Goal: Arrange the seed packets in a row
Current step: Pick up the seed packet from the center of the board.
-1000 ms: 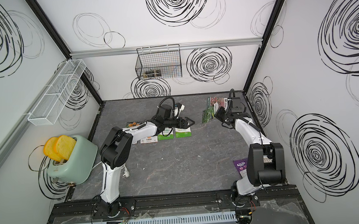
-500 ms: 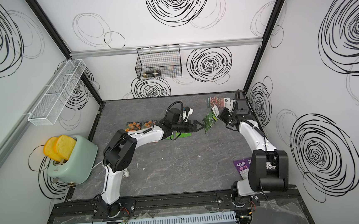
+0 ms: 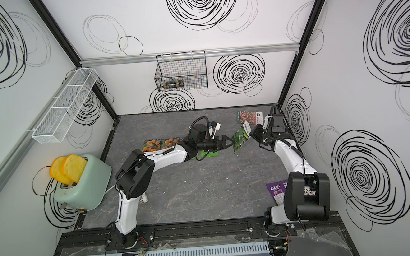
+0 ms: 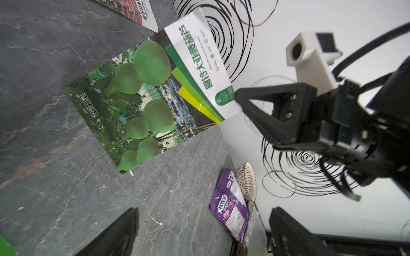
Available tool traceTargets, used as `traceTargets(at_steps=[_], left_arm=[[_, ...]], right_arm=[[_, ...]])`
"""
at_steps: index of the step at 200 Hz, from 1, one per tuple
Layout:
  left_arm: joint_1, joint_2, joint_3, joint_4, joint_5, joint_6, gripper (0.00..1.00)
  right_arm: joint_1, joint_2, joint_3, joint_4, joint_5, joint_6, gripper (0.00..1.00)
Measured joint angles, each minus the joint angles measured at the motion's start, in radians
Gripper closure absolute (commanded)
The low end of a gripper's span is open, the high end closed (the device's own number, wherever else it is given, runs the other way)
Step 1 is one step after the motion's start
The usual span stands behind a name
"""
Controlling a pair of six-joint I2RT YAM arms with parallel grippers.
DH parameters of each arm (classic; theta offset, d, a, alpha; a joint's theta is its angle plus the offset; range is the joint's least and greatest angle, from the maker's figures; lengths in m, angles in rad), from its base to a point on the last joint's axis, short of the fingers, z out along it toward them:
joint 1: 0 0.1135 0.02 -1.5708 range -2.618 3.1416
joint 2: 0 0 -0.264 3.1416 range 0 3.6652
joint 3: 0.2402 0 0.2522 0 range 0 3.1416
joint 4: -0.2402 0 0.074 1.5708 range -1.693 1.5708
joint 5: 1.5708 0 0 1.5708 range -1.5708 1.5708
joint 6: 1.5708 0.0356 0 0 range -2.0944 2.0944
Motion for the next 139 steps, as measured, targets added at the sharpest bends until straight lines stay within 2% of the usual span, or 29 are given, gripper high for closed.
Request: traceTargets(at_steps=[40,67,104,139], left_arm=[[-0.014,-0.031,-0.155,0.193,-0.028,-0.288,0.04],[-0.053,-0.037,-0.243,0.301,-0.079,-0.491,0.04],[-0.138,-0.039,-0.294,0.419,-0.163,-0.719,0.04],[-0.198,-0.039,-0.294,0.486,-0.255,-0.855,0.04]], right_arm=[[-0.029,-0.03,-0.068,0.015,-0.016,0.063,1.0],[-0.04,-0.051,-0.095,0.027,-0.03,0.09,1.0],[-0.042,-0.091,-0.126,0.042,-0.048,0.105,1.0],[-0.039,-0.127,-0.143,0.047,-0.055,0.102,1.0]])
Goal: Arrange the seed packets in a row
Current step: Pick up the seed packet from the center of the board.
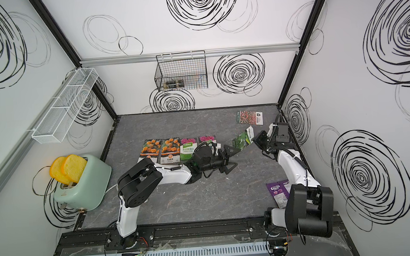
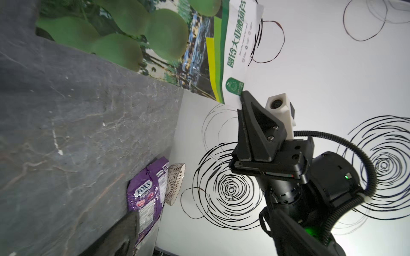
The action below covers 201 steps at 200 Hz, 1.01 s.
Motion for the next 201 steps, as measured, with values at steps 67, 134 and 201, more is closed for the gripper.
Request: traceTargets(at_steps=[67,134,201], left_arm=[[-0.016,0.142,0.084,0.067,-0.114,-0.155,0.04],[-0.015,0.262,0.179,0.069,-0.17,-0.229,0.04],[0.003,0.357,0.296,0.094,-0.187,-0.264,0.15]], right_arm=[[0.046,-0.089,-0.079,0.042,-0.006,-0.054,1.0],[0.077,-0.118,-0.096,0.068,-0.01,-0.083,1.0],[0.085,-0.119,-0.111,0.079,-0.01,-0.125,1.0]])
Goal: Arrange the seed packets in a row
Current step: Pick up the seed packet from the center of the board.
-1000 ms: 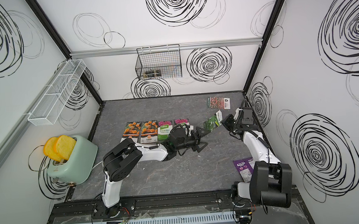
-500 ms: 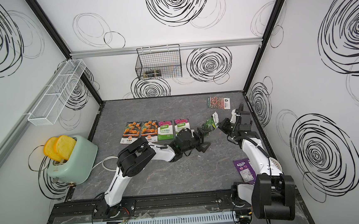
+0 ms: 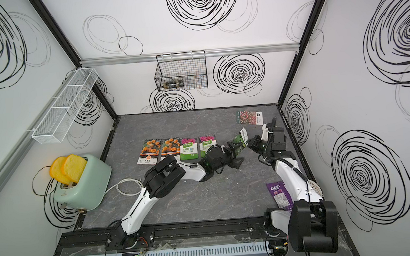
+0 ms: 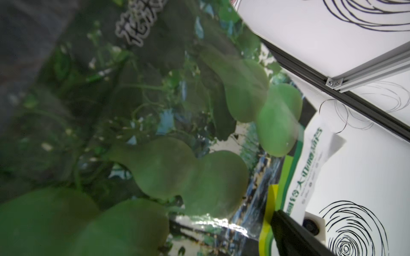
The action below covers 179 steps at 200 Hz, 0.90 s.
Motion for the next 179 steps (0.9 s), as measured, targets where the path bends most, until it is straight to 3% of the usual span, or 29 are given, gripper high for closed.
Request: traceTargets(at_steps=[24,37,61,75,92,140,179], left_arm=[[0.009,0.02,0.02,0.007,-0.01,-0.009,0.3],[0.013,0.028,0.032,0.01,-0.014,-0.013,0.46],[0.019,0.038,0.052,0.009,-0.013,0.0,0.67],[0.021,0.038,0.059,0.007,-0.009,0.005,0.85],[0.022,0.039,0.073,-0.001,-0.002,0.023,1.0],[0.024,0.047,0.152,-0.029,0.045,0.074,1.0],[0.027,0.047,0.235,-0.101,0.146,0.187,1.0]], right_arm=[[0.008,0.0,-0.001,0.0,0.0,-0.006,1.0],[0.013,0.0,-0.001,0.0,0.002,-0.008,1.0],[0.019,0.0,-0.001,-0.002,0.011,-0.016,1.0],[0.024,0.0,0.0,-0.007,0.024,-0.023,1.0],[0.027,0.0,0.001,-0.023,0.05,-0.03,1.0],[0.038,-0.01,0.016,-0.093,0.141,-0.054,1.0],[0.038,-0.044,0.111,-0.197,0.255,-0.071,1.0]])
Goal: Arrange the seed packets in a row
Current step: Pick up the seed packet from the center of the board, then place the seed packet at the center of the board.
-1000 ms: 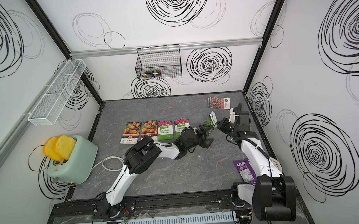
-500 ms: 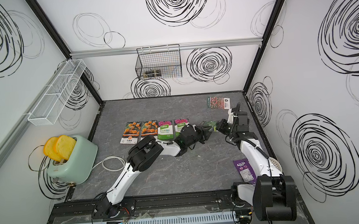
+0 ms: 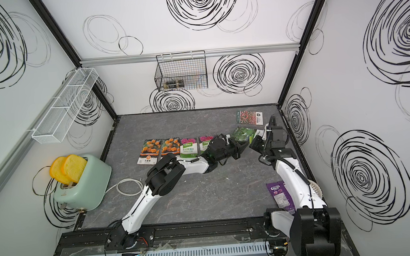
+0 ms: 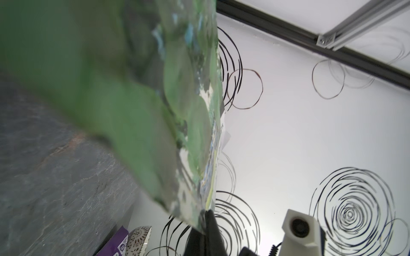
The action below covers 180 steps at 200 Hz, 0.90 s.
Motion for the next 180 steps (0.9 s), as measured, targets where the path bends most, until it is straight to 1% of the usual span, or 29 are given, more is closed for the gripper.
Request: traceTargets(at_steps=[22,35,52,60,67,76,92,98,108,118,138,157,180], left_arm=[[0.006,-0.001,0.013,-0.039,0.085,0.095,1.0],[0.013,-0.001,0.012,-0.093,0.145,0.177,1.0],[0.028,-0.003,0.013,-0.208,0.227,0.323,1.0],[0.038,-0.005,0.016,-0.292,0.261,0.408,1.0],[0.048,-0.008,0.024,-0.382,0.285,0.498,1.0],[0.064,-0.012,0.043,-0.502,0.303,0.619,1.0],[0.102,-0.019,0.101,-0.731,0.322,0.84,1.0],[0.117,-0.021,0.127,-0.803,0.324,0.911,1.0],[0.143,-0.026,0.169,-0.915,0.328,1.019,1.0],[0.173,-0.036,0.202,-1.009,0.327,1.12,1.0],[0.224,-0.059,0.235,-1.142,0.326,1.269,1.0],[0.264,-0.065,0.249,-1.229,0.323,1.373,1.0],[0.284,-0.064,0.255,-1.31,0.319,1.453,1.0]], right_arm=[[0.0,-0.008,0.078,-0.024,0.04,-0.007,1.0],[0.0,-0.011,0.108,-0.026,0.048,-0.007,1.0],[0.0,-0.011,0.126,-0.025,0.048,-0.002,0.83],[0.0,-0.011,0.126,-0.025,0.044,-0.002,0.75],[0.0,-0.011,0.126,-0.028,0.04,0.0,0.69],[0.0,-0.011,0.123,-0.028,0.031,-0.001,0.64],[0.0,-0.018,0.107,-0.018,0.011,0.005,0.51],[0.0,-0.023,0.095,-0.013,0.002,0.006,0.47],[0.0,-0.032,0.073,-0.004,-0.013,0.002,0.42],[0.0,-0.042,0.046,0.008,-0.028,0.003,0.39],[0.002,-0.053,-0.002,0.021,-0.054,0.005,0.36],[0.009,-0.055,-0.034,0.03,-0.069,0.005,0.35],[0.013,-0.056,-0.056,0.04,-0.085,0.005,0.34]])
